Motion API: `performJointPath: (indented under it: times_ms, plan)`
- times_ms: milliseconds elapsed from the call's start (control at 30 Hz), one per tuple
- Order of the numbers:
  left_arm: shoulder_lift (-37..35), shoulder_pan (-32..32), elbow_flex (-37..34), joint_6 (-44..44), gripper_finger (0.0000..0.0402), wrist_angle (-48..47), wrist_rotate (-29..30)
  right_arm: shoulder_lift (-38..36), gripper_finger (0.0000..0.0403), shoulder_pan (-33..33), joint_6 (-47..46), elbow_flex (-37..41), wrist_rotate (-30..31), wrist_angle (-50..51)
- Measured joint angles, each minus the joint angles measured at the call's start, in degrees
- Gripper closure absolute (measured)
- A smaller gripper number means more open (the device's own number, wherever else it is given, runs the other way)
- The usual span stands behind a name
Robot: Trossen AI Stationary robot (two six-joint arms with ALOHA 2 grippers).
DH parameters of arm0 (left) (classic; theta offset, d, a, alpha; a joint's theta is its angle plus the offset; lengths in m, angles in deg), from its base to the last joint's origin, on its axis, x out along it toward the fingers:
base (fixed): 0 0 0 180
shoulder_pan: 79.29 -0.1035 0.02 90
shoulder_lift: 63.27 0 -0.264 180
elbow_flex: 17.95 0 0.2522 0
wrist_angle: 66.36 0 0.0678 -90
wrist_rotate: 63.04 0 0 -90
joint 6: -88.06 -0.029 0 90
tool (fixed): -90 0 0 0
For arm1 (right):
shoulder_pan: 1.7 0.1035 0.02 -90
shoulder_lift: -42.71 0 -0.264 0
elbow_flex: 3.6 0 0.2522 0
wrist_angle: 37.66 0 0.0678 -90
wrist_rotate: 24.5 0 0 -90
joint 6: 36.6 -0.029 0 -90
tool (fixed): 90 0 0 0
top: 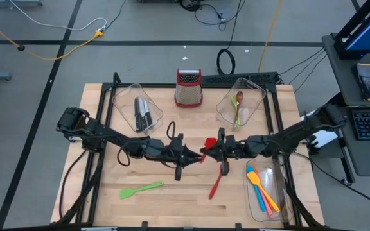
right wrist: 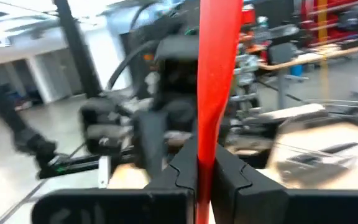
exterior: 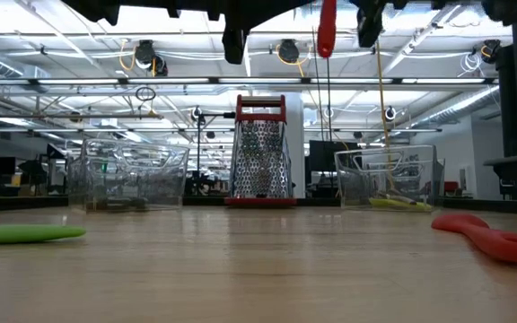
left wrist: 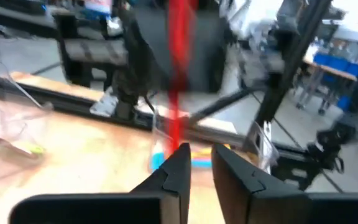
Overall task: Pick & Place Kitchen Items
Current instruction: Put the red spatula into the bottom right transparent bin
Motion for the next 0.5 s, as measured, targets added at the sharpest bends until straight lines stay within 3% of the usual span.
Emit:
performJointPath:
  times_ms: [267,500]
  plan:
    - [0.0,-1.47,0.0,-3.85,0.0272,-3.38,0.55,-13.48,0.0395,4.23,-2.63,-0.01,10.55,16.89]
    - [0.0,-3.83,0.0,-4.52,0.0227,-8.59,4.44,-24.23,0.0395,7.68,-15.8,-0.01,11.91,32.19]
